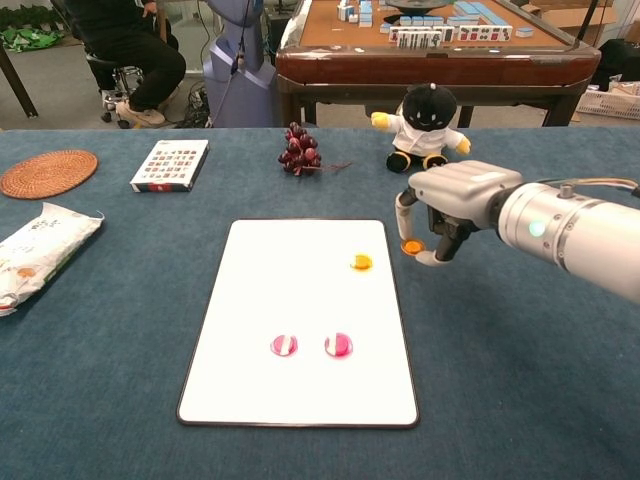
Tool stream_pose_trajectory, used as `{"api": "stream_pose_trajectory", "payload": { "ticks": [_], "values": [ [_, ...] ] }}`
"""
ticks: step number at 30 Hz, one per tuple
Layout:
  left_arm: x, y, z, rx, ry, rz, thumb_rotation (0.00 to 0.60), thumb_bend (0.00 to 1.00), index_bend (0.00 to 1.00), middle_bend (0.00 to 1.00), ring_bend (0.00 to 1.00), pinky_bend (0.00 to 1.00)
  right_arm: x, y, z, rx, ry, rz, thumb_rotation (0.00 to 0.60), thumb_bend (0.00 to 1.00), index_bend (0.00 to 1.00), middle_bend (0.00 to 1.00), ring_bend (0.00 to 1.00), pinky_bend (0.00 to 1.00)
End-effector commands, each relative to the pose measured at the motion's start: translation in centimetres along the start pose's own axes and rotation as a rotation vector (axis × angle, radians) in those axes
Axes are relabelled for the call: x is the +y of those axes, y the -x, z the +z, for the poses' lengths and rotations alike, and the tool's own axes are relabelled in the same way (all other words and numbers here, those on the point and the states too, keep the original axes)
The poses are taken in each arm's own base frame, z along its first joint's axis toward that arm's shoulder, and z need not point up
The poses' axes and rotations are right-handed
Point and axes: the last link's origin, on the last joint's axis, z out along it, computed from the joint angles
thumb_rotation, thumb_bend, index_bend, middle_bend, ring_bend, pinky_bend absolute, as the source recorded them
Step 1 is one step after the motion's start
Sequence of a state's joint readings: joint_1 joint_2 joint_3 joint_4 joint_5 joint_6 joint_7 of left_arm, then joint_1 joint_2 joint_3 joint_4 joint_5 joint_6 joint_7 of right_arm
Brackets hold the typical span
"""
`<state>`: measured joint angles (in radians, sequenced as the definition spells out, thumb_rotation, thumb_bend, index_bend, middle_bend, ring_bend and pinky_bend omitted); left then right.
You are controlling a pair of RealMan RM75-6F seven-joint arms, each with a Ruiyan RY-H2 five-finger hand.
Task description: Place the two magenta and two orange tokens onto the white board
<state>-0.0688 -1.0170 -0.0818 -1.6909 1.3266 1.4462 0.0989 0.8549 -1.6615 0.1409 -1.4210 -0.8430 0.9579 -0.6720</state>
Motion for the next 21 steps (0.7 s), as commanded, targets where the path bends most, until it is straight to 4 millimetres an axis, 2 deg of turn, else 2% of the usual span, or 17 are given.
{"api": "stream_pose_trajectory", "payload": {
  "ticks": [1, 11, 21],
  "values": [
    [0.0, 0.0, 0.0, 0.001, 0.001, 0.0, 0.6, 0.44, 0.4, 0.48, 0.43, 0.53, -1.0, -1.3, 0.4, 0.031, -0.017, -0.008, 0.6, 0.33, 0.51, 1.0, 1.0, 1.0],
    [-0.1, -0.2, -0.1, 0.003, -0.003, -0.009, 0.6, 0.44, 0.41, 0.48, 0.43, 0.53, -4.6, -2.8, 2.3, 0.046, -0.041, -0.028, 0.6, 0.33, 0.51, 1.0, 1.0, 1.0],
    [-0.5, -0.6, -0.1, 0.012, -0.01, -0.021, 0.6, 0.44, 0.52, 0.48, 0.43, 0.53, -7.7, -2.4, 4.1, 0.025, -0.071, -0.043, 0.6, 0.33, 0.51, 1.0, 1.0, 1.0]
  ]
}}
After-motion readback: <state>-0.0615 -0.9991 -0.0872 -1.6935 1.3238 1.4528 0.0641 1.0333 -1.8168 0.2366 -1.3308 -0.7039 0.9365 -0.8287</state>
